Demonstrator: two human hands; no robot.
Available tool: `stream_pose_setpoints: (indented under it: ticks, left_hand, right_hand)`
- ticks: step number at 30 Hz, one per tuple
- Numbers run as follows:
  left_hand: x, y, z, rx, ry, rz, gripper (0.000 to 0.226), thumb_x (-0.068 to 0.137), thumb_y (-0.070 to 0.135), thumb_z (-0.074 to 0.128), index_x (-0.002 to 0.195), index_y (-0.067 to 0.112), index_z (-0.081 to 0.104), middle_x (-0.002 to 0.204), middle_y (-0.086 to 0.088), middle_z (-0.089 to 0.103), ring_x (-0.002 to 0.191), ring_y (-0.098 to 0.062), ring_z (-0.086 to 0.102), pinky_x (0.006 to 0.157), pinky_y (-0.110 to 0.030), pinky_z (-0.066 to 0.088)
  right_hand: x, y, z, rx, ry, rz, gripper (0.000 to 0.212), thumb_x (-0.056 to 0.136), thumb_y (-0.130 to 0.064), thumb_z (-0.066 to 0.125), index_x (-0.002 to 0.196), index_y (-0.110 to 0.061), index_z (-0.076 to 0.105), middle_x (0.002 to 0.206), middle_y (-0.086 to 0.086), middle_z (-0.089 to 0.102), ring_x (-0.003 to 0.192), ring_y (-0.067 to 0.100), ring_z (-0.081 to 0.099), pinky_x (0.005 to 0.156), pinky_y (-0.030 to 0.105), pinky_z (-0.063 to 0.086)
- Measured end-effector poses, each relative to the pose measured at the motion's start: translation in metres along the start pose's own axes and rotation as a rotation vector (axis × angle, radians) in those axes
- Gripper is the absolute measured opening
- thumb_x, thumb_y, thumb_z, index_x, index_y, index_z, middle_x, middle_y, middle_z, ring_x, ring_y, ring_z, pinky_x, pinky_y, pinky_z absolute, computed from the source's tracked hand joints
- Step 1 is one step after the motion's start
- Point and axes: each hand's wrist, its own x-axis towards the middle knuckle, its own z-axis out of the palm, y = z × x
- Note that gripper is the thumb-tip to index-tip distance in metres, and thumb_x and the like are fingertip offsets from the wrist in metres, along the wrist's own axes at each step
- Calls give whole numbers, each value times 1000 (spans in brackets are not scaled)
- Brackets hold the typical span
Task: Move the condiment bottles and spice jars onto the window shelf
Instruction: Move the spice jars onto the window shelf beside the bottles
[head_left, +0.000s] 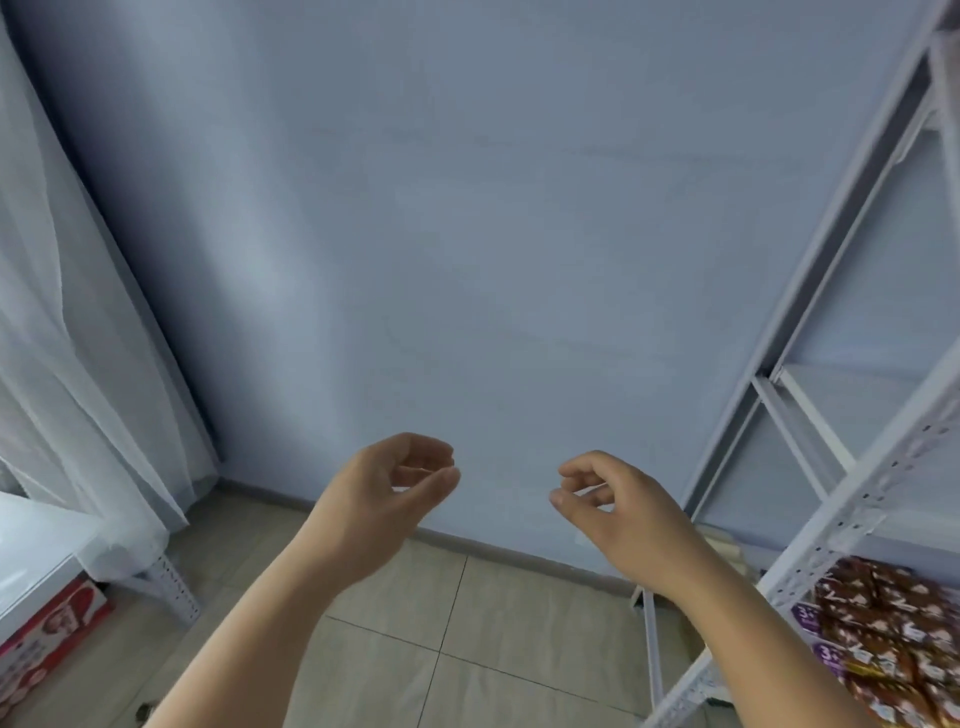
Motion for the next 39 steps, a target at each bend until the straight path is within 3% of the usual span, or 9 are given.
stream_pose_setpoints:
  ticks: [15,22,29,39]
  left_hand:
    - [-14,55,108,3,-210,69,10,94,36,70,104,35,72,103,26,75,95,12,68,79,-15,46]
    - [-26,117,216,6,-240,122,14,93,36,71,107,33,72,103,22,76,96,9,69,85,-17,50]
    - [-46,169,329,13,-281,126,12,93,38,70,104,36,72,103,25,74,97,11,67,78,-12,48]
    - [-12,209,394,28,-361,180,6,94,35,69,99,36,72,99,29,74,93,12,67,79,-12,47]
  right_hand:
    - [-79,81,-87,44,175,121,25,93,-52,64,116,-42,60,111,-24,64,97,-15,60,88,24,54]
    - [-117,168,-162,50,191,130,27,91,-55,65,115,-42,62,111,-27,65,97,-12,62,89,26,56]
    - [-155,245,-243,17,160,173,24,92,-52,66,114,-41,63,110,-27,64,97,-15,59,83,19,52]
    - [-155,293,-301,16,239,229,25,93,-51,66,116,-42,60,111,-30,63,99,-13,61,90,23,55]
